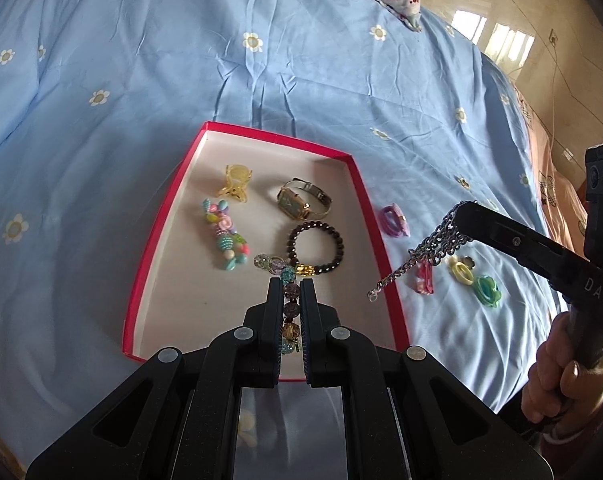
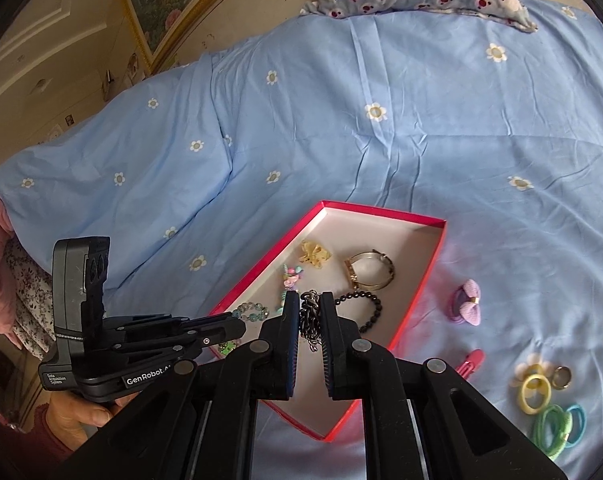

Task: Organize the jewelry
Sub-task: 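Carry the crystal bracelet and silver chain with both grippers over the red box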

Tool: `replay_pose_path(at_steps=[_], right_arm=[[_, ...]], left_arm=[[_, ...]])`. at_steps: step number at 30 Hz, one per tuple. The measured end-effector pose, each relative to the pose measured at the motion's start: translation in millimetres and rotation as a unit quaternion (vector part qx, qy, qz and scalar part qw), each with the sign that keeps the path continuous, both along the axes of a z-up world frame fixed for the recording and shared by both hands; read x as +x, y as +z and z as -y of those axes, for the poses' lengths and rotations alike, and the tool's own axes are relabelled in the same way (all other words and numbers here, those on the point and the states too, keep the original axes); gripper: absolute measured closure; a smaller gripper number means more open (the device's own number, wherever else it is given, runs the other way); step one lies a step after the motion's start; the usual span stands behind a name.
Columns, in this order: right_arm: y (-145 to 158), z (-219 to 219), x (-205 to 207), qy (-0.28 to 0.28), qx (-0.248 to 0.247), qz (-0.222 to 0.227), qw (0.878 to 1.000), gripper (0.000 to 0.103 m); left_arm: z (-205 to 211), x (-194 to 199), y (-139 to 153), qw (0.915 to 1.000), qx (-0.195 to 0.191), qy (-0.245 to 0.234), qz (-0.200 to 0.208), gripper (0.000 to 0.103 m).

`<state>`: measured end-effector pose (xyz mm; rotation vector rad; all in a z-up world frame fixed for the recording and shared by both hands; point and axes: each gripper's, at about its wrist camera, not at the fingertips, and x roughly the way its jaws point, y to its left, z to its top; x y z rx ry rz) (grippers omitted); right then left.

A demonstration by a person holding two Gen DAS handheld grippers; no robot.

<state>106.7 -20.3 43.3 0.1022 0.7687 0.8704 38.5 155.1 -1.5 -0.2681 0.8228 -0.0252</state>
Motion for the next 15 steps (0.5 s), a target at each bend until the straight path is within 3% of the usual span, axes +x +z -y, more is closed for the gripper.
replay_pose_path(at_steps=[15], right_arm=[[-40.1,-30.3,17.1,0.018,-0.013,-0.049,0.999,0.094]], left_arm=[[-24.3,13.1,-27.4,0.9992,0.005,0.029,-0.027,0.096]])
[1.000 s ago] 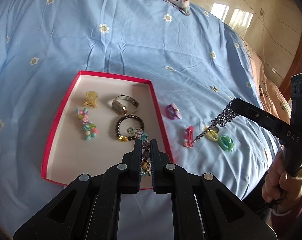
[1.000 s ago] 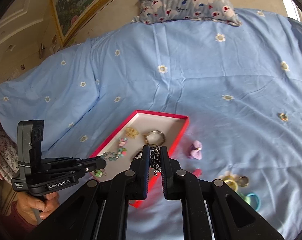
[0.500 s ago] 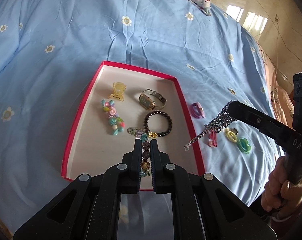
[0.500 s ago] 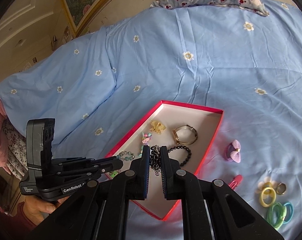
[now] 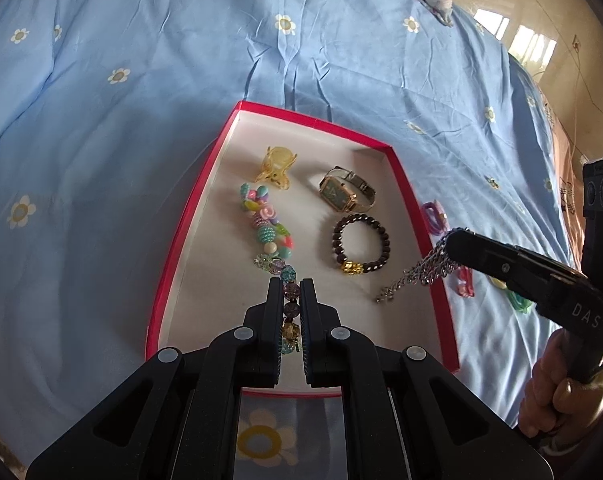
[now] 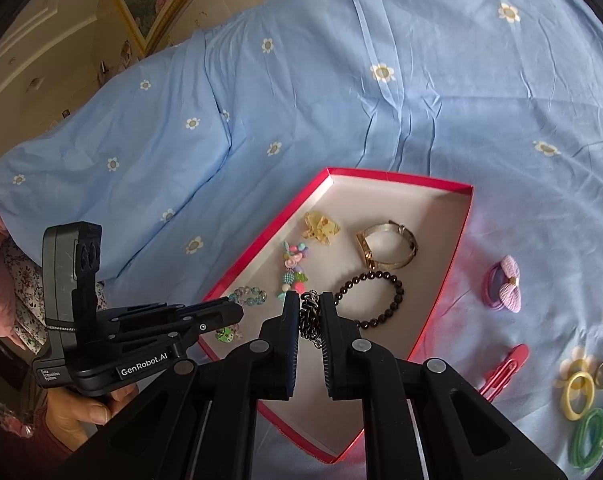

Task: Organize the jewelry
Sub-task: 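Carry the crystal bracelet and silver chain with both grippers over the red box, then open both grippers to drop the crystal bracelet and silver chain in the box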

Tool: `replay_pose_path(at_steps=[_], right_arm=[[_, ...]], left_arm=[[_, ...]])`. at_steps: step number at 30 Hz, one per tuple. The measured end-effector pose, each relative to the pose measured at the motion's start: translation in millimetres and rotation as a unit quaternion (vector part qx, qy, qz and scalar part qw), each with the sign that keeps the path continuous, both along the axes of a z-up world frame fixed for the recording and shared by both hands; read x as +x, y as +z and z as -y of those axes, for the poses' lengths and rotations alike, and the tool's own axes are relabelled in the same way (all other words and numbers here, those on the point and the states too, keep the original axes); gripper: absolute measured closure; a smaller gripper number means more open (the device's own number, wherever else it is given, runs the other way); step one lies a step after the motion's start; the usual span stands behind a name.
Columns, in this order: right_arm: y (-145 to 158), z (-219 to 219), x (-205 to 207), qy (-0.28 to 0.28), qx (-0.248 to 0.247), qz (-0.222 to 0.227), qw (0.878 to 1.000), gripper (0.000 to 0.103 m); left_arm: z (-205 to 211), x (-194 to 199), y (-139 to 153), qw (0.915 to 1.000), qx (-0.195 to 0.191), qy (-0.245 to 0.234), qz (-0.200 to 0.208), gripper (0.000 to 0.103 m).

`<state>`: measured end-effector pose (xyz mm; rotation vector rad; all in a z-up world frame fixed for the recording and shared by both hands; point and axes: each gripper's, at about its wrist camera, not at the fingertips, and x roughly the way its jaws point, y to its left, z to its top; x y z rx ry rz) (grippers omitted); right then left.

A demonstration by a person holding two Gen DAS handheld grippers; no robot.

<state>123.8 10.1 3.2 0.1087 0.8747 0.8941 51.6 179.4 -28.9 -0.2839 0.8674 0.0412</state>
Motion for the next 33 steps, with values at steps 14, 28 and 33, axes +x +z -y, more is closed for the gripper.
replay_pose_path(at_steps=[14,28,33], right_arm=[[-51.2,-20.6,2.7,0.021,-0.052,-0.042,0.998,0.093],[-57.6,-25.9,4.3,0.022,-0.058,-0.050,0.997,0.088],[-49.5,-19.9,2.2,0.016,-0.044,-0.049,0.998,0.083]], left_arm=[[-4.7,7.6,-25.6,0.9996,0.000,0.001,-0.029,0.096],[-2.8,4.7,-25.4,0.9992,0.014,0.008,-0.036,0.078],[-0.9,0.5,-17.8,0.9993,0.016,0.012,-0.032,0.068]])
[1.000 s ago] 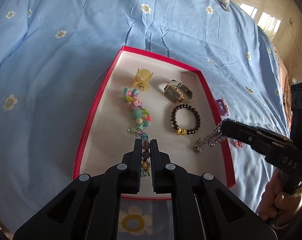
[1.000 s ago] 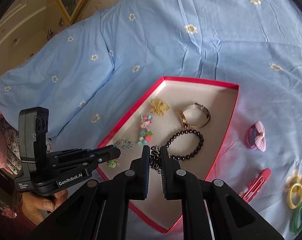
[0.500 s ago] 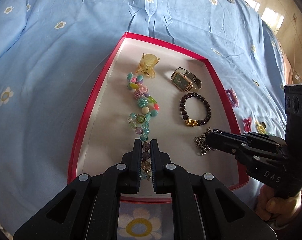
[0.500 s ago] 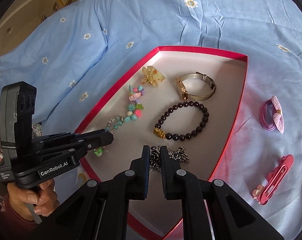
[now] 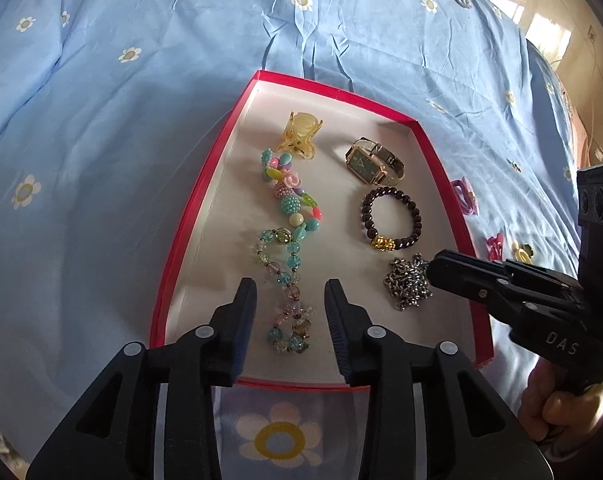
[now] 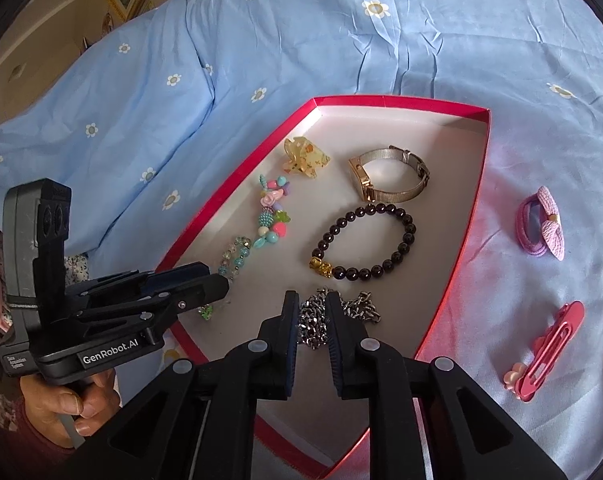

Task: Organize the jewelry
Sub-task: 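Open both grippers to drop the crystal bracelet and silver chain in the box, then move both grippers over the pink hair clip and yellow hair tie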

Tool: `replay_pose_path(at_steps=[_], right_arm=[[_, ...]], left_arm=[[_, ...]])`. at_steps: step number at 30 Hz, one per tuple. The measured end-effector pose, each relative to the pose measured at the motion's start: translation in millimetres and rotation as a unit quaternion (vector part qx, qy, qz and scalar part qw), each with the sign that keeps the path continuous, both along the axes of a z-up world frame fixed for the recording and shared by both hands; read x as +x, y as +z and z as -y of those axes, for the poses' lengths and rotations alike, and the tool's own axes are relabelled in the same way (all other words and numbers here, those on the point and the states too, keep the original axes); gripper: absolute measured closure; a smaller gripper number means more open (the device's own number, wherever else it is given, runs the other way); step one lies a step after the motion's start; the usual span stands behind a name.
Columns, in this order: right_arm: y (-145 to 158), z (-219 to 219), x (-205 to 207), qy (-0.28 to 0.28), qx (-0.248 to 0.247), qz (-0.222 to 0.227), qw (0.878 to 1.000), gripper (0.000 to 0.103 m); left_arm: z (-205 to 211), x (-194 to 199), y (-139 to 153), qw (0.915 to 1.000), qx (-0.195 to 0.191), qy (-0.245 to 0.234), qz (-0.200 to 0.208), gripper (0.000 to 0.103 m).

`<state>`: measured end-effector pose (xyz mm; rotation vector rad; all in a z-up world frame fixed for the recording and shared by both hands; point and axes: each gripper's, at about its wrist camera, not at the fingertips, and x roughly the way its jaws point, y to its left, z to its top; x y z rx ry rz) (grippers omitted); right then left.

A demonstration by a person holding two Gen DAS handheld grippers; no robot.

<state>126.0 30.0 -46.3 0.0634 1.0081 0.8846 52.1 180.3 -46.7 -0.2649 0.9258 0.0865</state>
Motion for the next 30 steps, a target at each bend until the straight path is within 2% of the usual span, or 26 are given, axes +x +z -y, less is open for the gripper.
replay_pose_path(at_steps=[3,12,22,30], right_arm=[[12.5,11.8,-2.8,-0.011,0.014,0.011,1.000,0.066],[35.5,73.6,-11.9,-0.071,0.023,0.029,0.997,0.066],[31.6,149.6,-26.1,-0.150,-0.005,0.030,0.988,0.066],[31.8,197.1,-36.0,-0.203,-0.026,0.046,0.978,0.066]], left_arm=[[4.9,-3.3,8.1,1.0000,0.002,0.000,0.009,0.061],[33.5,-7.8,23.7,0.9993,-0.011,-0.021,0.029,0.059],[81.0,-6.3,27.8,0.9964,-0.028,-0.074,0.032,0.059],[113.6,-0.8,27.6,0.9934,-0.025,-0.109,0.025,0.059]])
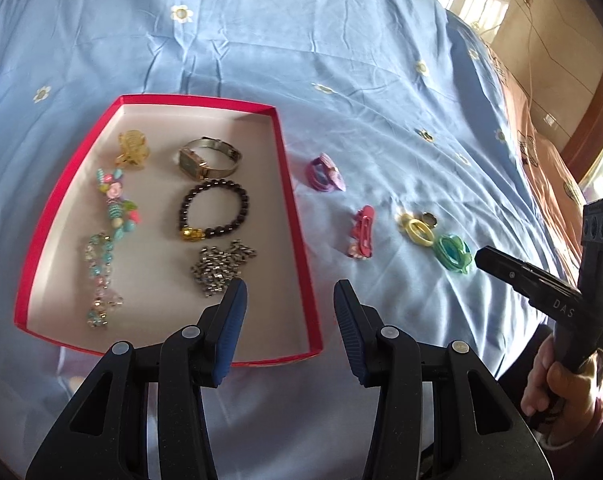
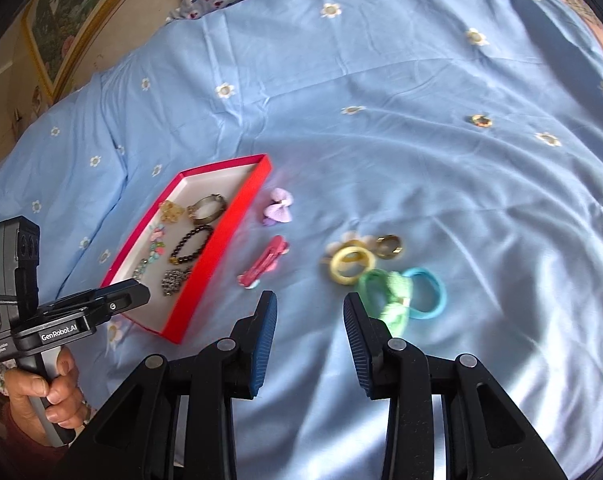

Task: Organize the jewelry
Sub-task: 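Move both grippers over the pink hair clip and yellow hair tie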

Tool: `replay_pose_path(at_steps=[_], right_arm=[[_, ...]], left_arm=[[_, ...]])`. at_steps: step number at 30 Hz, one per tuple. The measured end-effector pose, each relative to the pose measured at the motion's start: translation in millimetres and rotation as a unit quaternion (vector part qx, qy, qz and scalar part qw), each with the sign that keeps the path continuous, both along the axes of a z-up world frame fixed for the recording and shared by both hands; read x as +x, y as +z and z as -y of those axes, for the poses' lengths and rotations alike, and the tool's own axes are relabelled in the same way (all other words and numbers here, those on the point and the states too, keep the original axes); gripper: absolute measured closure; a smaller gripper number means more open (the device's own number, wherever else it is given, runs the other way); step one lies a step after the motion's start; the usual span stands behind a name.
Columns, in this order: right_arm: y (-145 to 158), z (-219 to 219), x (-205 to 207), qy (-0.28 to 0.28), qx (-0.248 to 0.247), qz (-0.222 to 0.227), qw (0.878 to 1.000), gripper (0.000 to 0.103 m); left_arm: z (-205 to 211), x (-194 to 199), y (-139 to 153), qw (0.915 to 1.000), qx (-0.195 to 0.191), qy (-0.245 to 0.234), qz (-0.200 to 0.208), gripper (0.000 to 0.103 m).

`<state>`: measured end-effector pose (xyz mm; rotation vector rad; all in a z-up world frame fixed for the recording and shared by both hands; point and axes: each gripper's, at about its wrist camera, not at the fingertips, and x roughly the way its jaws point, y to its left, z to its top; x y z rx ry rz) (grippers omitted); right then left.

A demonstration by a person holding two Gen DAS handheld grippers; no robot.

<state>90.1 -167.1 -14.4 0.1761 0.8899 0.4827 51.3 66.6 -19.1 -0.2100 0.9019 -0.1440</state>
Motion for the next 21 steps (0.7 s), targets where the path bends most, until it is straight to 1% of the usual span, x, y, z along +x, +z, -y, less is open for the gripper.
replay_pose_path(at_steps=[7,21], right_arm=[[0.3,21.2,3.5,-0.022,-0.006,0.005,1.000,0.066],[-13.0,23.6,13.0,-0.021,-0.026,-0.003,0.999,0.066]], left_arm=[[18.4,10.0,-1.3,0.9998,0.007,-0.020,-0.006,0.059],[49.0,39.9,-7.8,0.9983,0.018,-0.053,-0.016,0.059]])
